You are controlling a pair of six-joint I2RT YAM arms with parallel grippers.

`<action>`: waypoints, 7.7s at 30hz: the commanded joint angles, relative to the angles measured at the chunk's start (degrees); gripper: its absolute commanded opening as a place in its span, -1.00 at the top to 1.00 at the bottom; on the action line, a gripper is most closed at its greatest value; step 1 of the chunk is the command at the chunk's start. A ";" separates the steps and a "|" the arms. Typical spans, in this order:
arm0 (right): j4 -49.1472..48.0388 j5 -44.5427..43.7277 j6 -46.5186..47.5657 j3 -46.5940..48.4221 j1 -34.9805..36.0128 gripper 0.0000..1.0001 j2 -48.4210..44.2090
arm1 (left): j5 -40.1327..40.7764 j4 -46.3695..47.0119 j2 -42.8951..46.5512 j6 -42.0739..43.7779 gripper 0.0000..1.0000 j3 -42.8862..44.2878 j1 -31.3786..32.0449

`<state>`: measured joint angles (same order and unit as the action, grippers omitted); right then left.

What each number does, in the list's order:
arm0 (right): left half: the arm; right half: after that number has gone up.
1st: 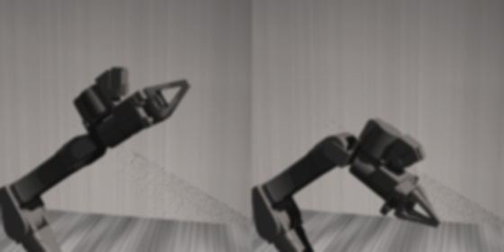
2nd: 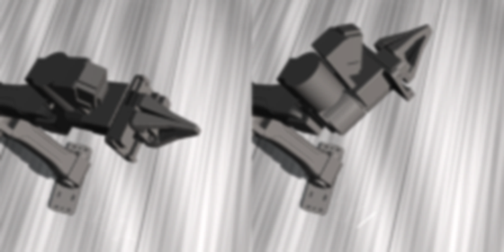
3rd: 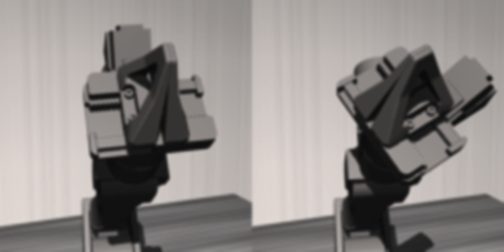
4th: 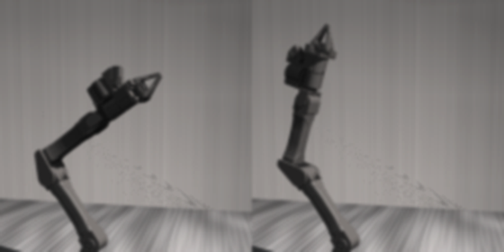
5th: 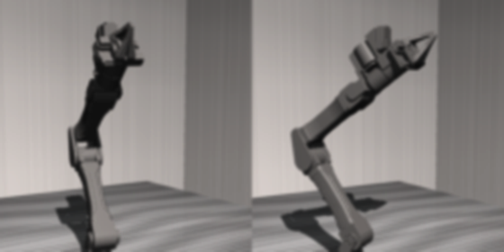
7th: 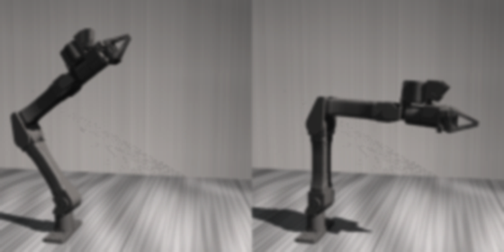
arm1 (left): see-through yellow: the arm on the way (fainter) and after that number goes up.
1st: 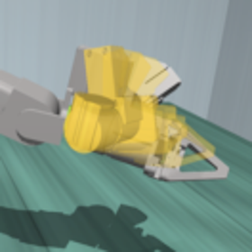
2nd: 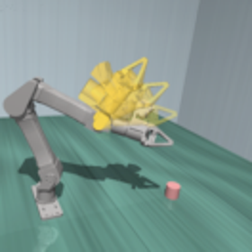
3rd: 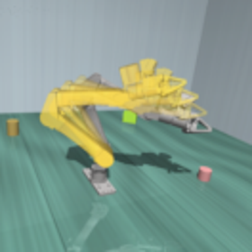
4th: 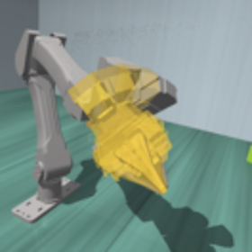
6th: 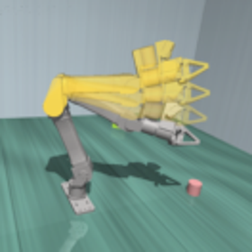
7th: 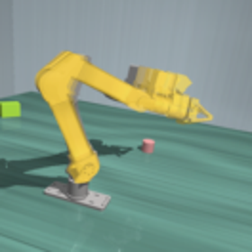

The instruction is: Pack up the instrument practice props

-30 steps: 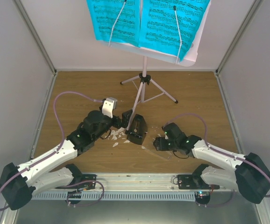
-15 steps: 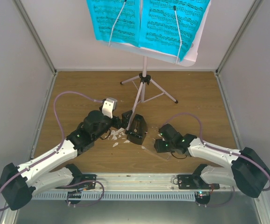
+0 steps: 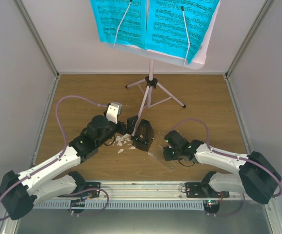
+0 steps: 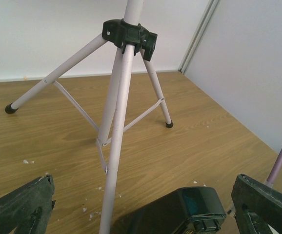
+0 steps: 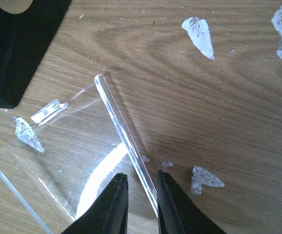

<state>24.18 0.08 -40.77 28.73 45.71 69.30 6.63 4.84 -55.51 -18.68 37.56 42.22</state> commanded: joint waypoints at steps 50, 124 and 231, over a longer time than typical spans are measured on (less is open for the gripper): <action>18.53 35.05 17.49 10.55 4.35 0.99 -6.41 | -41.74 -20.65 -0.89 8.61 -0.32 5.96 13.22; 19.57 45.66 26.66 16.14 5.57 0.99 -4.11 | -47.50 -32.88 -1.49 7.86 0.78 3.84 19.91; -77.76 17.20 0.08 8.74 0.96 -0.02 -11.38 | -41.20 40.62 5.85 -33.88 1.00 -3.79 -0.64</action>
<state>-53.41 19.40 -41.15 35.97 46.35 57.54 -34.20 41.74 -49.67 -52.49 34.57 41.74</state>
